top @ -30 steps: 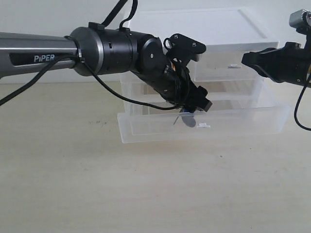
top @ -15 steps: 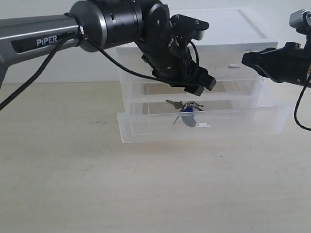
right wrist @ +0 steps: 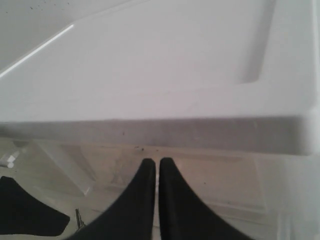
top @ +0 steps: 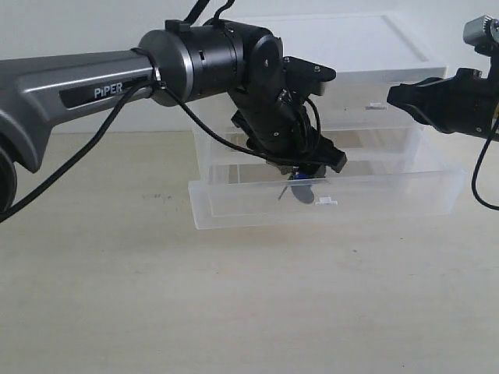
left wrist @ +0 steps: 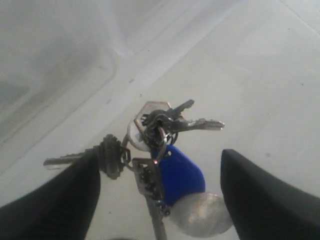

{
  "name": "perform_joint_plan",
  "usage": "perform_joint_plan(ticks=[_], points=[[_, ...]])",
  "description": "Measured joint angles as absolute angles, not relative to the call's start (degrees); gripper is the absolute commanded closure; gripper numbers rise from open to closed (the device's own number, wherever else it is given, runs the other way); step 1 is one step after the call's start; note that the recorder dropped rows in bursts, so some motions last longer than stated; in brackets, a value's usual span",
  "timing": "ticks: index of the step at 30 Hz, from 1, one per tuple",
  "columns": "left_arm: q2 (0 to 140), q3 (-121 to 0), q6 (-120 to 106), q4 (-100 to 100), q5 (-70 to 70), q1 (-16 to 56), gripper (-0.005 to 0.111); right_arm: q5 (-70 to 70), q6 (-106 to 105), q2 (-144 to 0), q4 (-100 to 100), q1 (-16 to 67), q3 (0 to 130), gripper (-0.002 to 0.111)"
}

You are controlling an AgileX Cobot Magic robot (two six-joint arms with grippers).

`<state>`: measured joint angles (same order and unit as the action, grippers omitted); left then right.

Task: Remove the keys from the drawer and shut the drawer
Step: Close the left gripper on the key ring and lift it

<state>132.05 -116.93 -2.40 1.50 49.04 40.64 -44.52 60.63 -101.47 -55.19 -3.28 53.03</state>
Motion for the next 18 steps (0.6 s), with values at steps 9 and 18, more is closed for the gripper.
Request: perform_joint_plan(ticks=[9,18], points=[[132.75,-117.18,-3.1,3.9,47.6,40.95,0.043,-45.35,60.85,-101.47,-55.19,-3.28,53.03,0.108],[133.54,-117.51,-1.21,0.88,47.9,41.29,0.079,-45.35,60.85,-101.47,-55.3,-3.28,53.03,0.108]])
